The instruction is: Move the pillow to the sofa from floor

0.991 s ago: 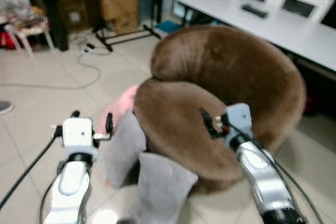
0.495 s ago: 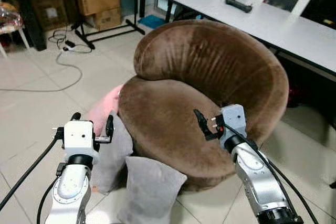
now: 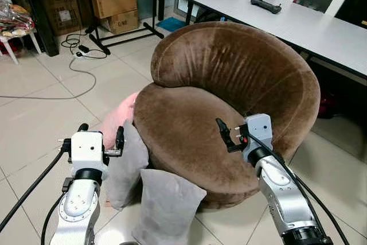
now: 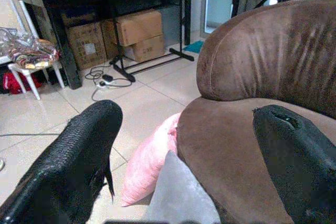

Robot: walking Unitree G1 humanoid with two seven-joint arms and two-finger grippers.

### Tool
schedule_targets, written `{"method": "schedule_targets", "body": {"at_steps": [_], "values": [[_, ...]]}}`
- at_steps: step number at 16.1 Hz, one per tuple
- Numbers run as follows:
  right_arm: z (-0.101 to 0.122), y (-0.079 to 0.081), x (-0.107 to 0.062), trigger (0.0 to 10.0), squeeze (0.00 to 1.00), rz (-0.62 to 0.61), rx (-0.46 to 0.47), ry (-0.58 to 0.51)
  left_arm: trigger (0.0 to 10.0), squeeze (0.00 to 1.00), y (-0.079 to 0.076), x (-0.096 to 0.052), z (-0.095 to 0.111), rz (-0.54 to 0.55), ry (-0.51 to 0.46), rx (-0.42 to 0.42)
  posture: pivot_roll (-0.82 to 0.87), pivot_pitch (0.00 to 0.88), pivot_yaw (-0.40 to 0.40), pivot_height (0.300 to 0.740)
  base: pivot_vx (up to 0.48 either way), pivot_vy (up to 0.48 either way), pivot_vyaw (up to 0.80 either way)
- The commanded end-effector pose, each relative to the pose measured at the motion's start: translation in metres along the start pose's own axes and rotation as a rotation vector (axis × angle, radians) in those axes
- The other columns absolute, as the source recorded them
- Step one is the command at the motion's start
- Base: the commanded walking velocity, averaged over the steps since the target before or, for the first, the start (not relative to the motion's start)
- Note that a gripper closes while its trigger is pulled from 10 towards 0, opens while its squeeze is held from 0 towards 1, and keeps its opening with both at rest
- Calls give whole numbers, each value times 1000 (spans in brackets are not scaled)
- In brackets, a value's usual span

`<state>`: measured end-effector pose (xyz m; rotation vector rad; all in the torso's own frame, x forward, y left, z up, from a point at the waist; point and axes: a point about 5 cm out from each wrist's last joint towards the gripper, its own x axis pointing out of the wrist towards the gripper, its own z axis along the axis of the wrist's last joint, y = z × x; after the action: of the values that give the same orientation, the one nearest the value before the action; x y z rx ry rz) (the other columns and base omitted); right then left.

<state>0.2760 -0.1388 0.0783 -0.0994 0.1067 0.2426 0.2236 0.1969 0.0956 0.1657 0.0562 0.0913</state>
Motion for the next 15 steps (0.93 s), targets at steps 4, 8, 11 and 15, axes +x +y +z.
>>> {"method": "schedule_targets", "body": {"at_steps": [4, 8, 11, 15], "values": [[6, -5, 0, 10000, 0, -9, 9, -20, 10000, 0, -4, 1, 0, -9, 5, 3, 142, 0, -95, 715, 0, 0, 0], [6, -3, -1, 10000, 0, -1, 2, -21, 10000, 0, -3, 1, -1, -10, 10, 6, 143, 0, -95, 690, 0, 0, 0], [2, -5, -1, 10000, 0, -10, -19, 8, 10000, 0, -3, -2, -9, -1, 29, -9, 142, 0, -99, 690, 0, 0, 0], [-25, -23, -2, 10000, 0, -146, -6, 148, 10000, 0, 11, -8, -41, 73, 114, 8, 138, 0, -111, 690, 0, 0, 0]]}}
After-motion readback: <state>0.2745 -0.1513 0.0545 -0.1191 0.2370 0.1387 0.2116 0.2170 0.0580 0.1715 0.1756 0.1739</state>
